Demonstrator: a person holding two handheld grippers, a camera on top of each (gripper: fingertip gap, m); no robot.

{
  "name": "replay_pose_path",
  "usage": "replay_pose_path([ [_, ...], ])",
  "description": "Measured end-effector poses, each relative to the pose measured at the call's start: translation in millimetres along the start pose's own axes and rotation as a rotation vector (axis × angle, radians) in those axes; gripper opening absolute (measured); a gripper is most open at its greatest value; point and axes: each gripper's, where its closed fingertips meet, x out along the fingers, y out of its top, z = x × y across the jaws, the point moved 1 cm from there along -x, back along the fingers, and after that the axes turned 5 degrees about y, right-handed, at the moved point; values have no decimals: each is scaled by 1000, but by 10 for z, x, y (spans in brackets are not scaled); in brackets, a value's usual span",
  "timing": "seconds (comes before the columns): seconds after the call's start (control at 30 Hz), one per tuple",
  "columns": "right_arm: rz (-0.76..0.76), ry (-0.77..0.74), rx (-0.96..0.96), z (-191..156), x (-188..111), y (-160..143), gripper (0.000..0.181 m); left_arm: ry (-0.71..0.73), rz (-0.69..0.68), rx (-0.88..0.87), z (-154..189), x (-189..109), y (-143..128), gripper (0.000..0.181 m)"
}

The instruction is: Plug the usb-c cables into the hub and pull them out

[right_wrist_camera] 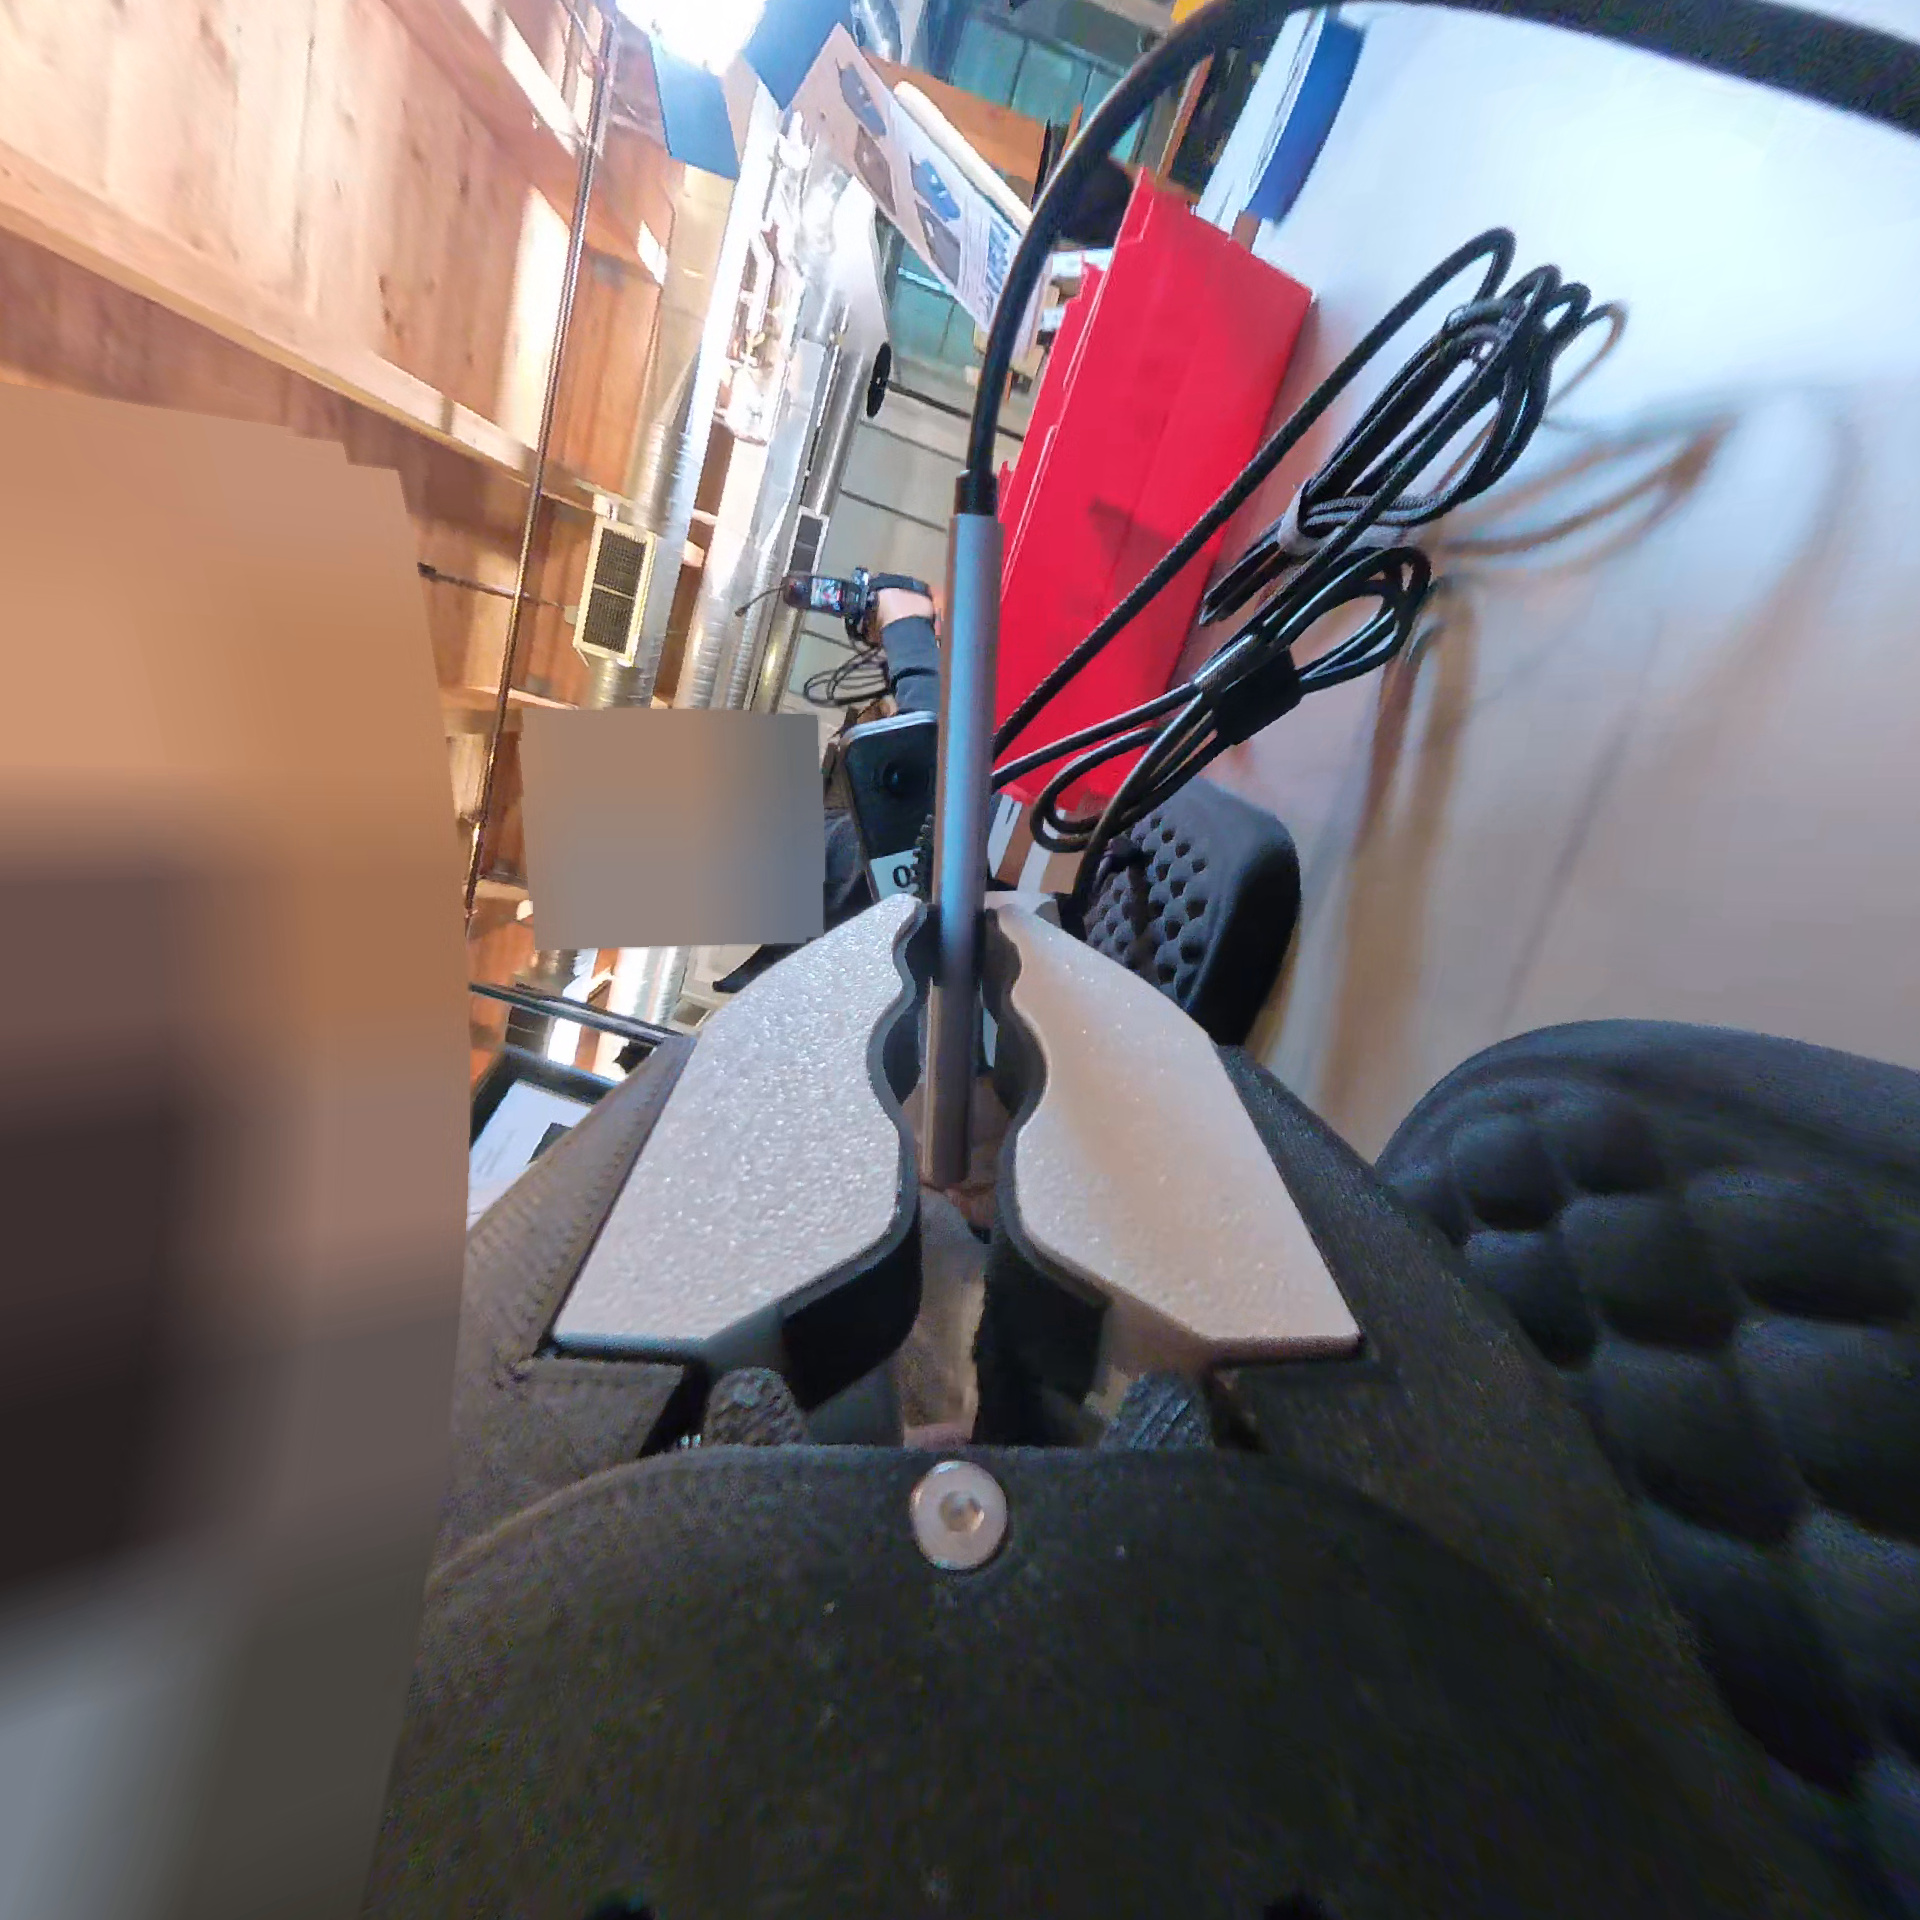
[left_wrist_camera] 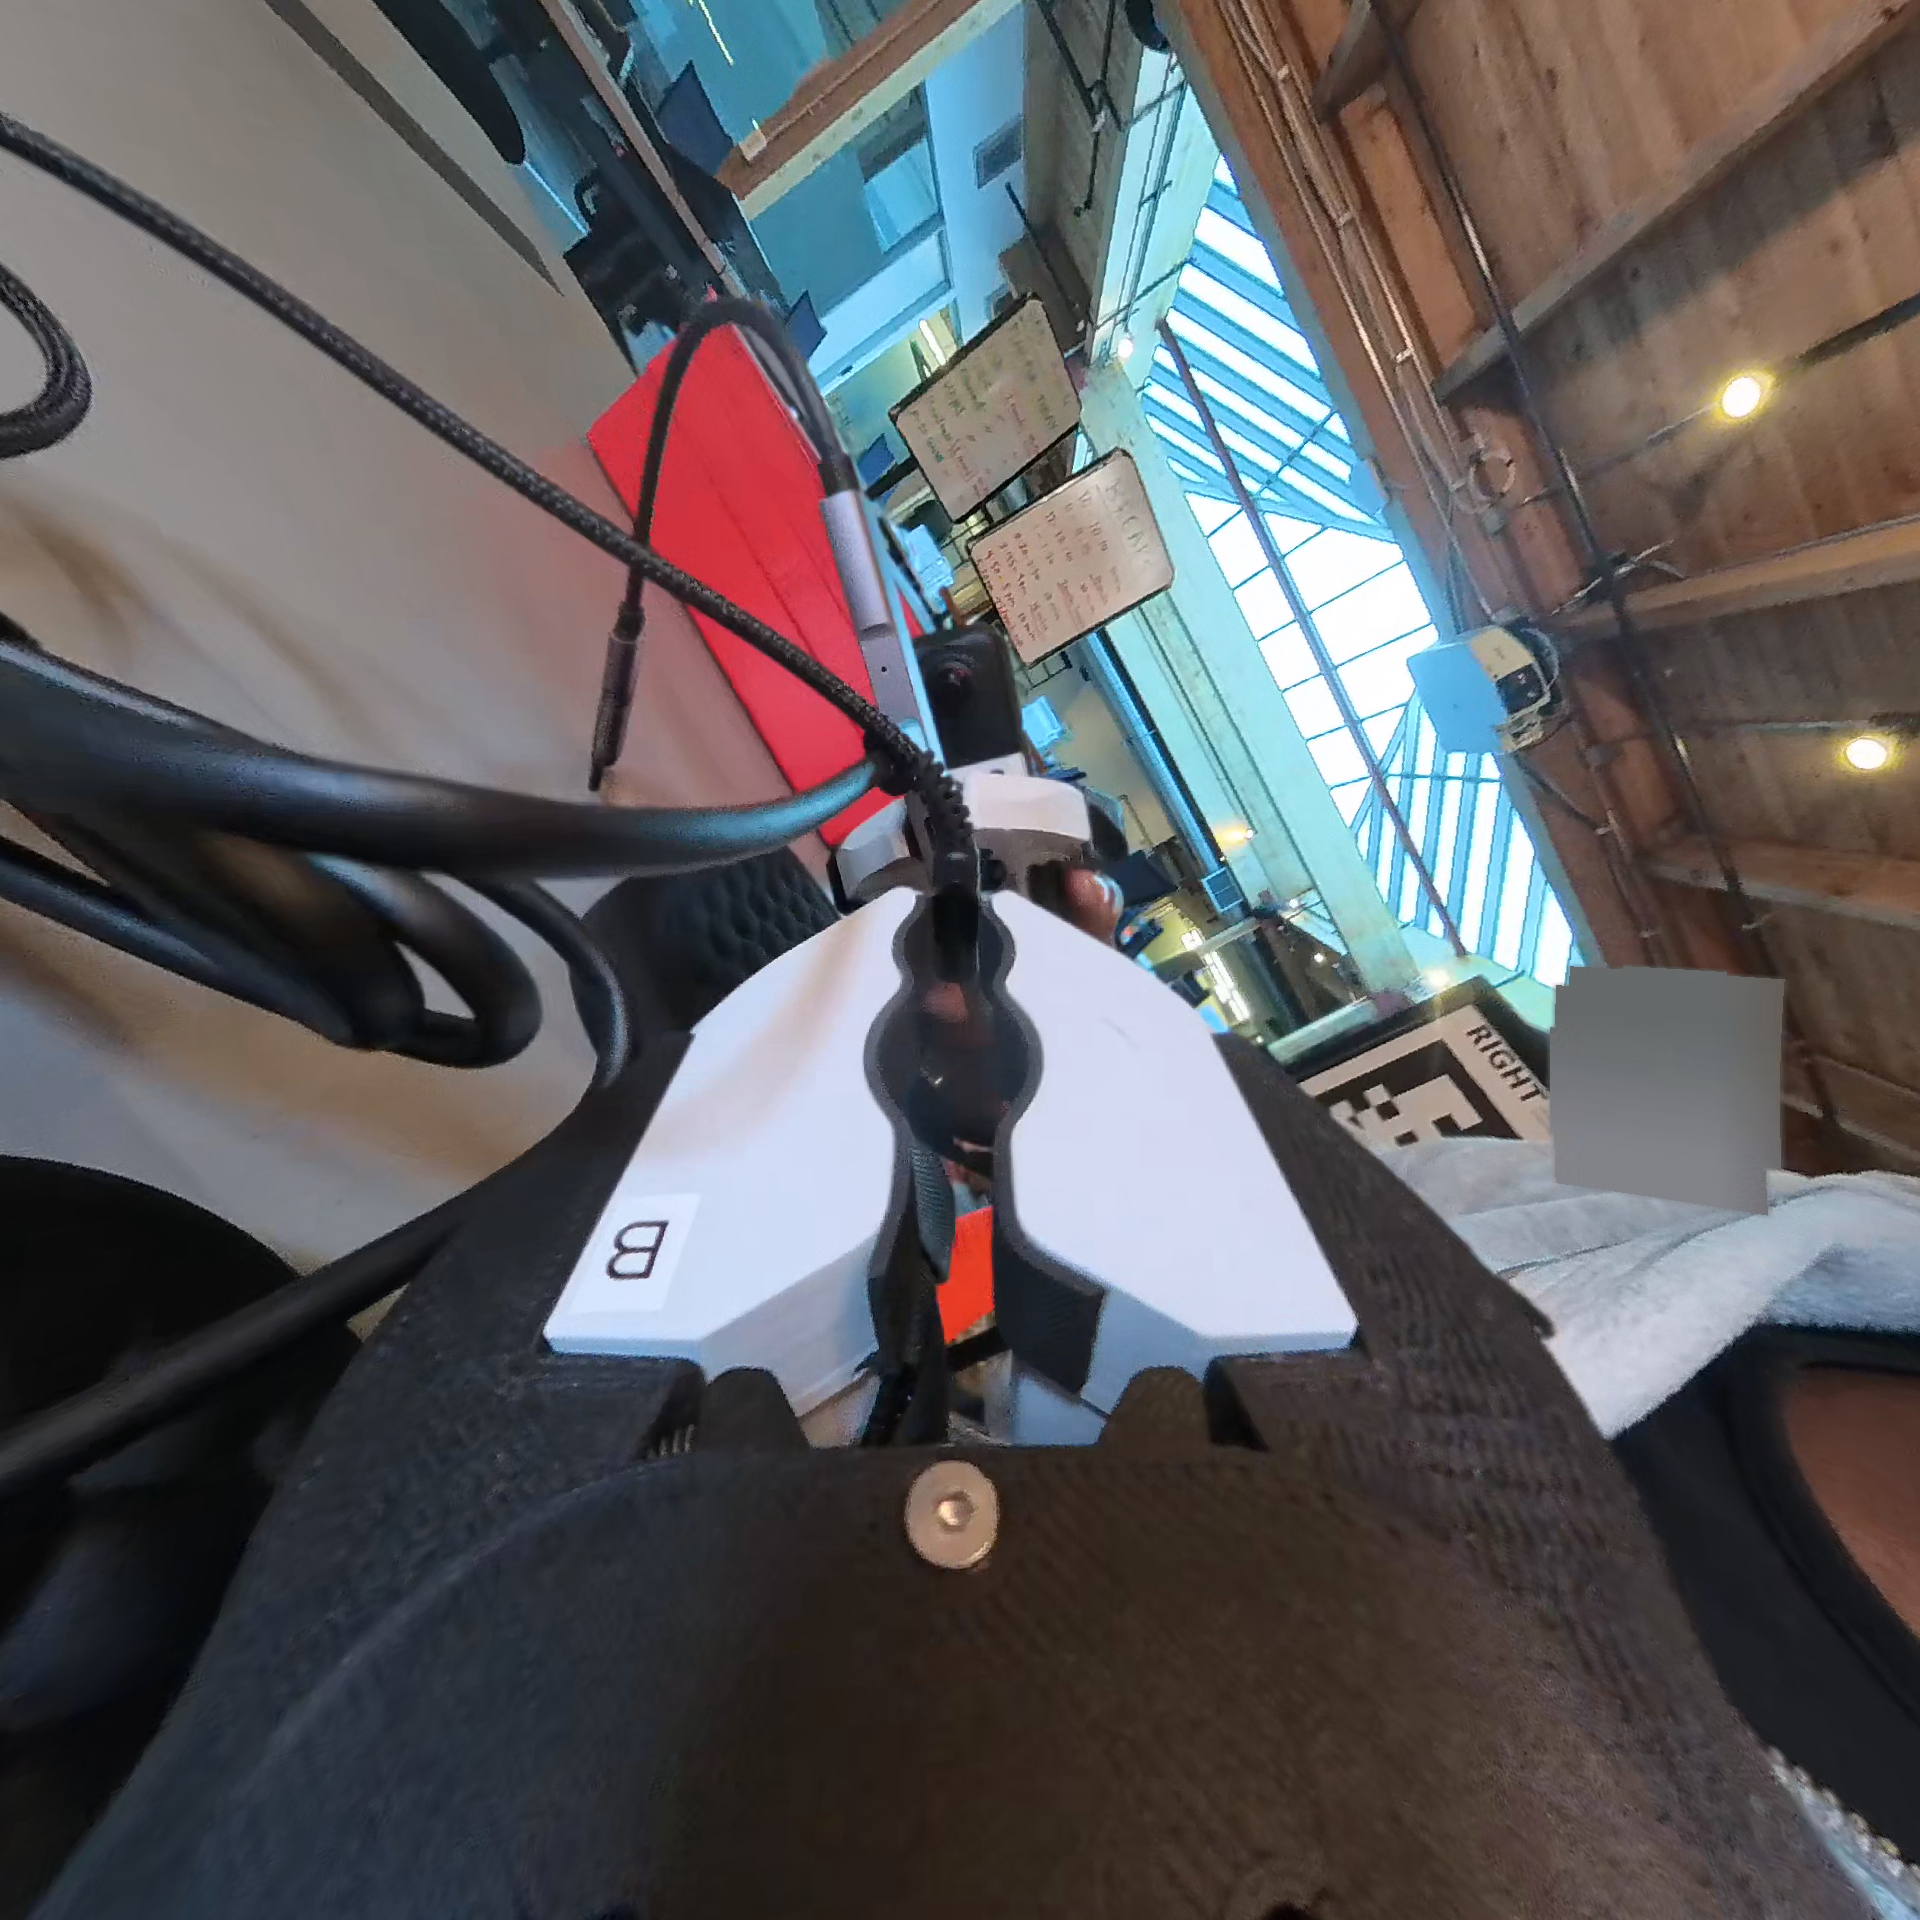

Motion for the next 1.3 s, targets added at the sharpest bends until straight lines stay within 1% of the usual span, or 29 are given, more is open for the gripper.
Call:
replay_pose_path([
  [0.03, 14, -3, -17, 5, -1, 11, 8, -1, 3, -9, -5, -1, 8, 8],
  [0.13, 41, -15, -74, 21, 21, 10, 8, 10, 4, -3, -14, 2, 4, 8],
  [0.23, 74, -21, -87, 29, 53, 11, 8, 8, 9, 3, -13, -2, 11, 8],
  [0.3, 63, -28, -97, 41, 64, -6, 8, 14, 1, 14, -20, -3, -2, 8],
  [0.4, 38, -37, -75, 59, 47, -48, 8, 28, -60, 62, -21, 17, -87, 8],
  [0.5, 36, -46, -95, 54, 2, -39, 8, 37, -118, 99, -14, 14, -158, 8],
  [0.63, 2, -66, -135, 39, -7, -51, 8, 41, -167, 112, -16, -1, -200, 8],
  [0.73, 21, -65, -138, 36, 4, -48, 8, 45, -175, 104, -24, 21, -209, 11],
  [0.87, 40, -31, -124, 36, 3, -56, 8, 27, -176, 74, -21, 17, -207, 8],
  [0.93, 11, -28, -145, 25, -2, -84, 8, 11, -200, 72, -5, 12, -236, 7],
  [1.03, -55, -29, -198, -25, 4, -134, 9, -48, -262, 37, 51, 0, -293, 7],
  [1.1, -59, -29, -230, -53, 23, -138, 9, -65, -284, 39, 75, 11, -315, 8],
  [1.17, -15, -32, -241, -54, 42, -108, 9, -51, -265, 47, 72, 38, -303, 7],
  [1.2, 10, -21, -215, -51, 45, -85, 9, -50, -250, 45, 72, 48, -286, 7],
  [1.23, 45, -4, -163, -44, 43, -50, 9, -50, -228, 45, 69, 58, -259, 7],
  [1.3, 173, 69, 20, -46, 39, 70, 9, -63, -149, 43, 90, 83, -142, 8],
])
